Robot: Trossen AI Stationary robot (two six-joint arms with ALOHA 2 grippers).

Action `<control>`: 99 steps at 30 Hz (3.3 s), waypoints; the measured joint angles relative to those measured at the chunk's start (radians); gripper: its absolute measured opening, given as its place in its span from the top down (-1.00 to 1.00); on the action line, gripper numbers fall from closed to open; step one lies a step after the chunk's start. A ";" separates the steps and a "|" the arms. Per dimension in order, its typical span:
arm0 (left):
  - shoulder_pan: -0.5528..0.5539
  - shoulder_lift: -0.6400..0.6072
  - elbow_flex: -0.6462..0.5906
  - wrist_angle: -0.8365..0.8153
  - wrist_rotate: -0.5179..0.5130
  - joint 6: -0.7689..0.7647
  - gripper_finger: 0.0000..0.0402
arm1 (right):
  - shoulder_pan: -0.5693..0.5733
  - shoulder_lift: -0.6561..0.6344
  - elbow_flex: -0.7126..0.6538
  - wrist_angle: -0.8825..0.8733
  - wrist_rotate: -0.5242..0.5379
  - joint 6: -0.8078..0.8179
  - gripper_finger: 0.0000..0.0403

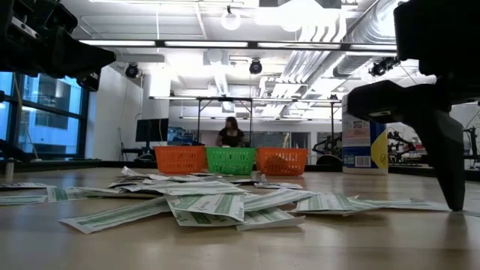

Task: Pick & Place First Aid Supplies
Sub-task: Put the bandage pack into the right orange bin

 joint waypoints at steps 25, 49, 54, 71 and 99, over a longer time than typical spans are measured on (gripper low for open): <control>0.000 0.000 0.000 0.000 0.000 0.000 0.99 | -0.018 -0.033 -0.103 0.074 0.064 0.361 0.23; 0.000 0.000 0.000 0.000 0.000 0.000 0.99 | -0.116 -0.031 -0.105 0.107 0.120 0.490 0.23; 0.000 0.000 0.000 0.000 0.000 0.000 0.99 | -0.116 -0.019 -0.102 0.096 0.136 0.465 0.23; 0.000 0.000 0.000 0.000 0.000 0.000 0.99 | -0.117 -0.013 -0.127 0.114 0.134 0.444 0.54; 0.000 0.000 0.000 0.000 0.000 0.000 0.99 | -0.153 -0.337 -0.158 -0.163 0.340 0.568 1.00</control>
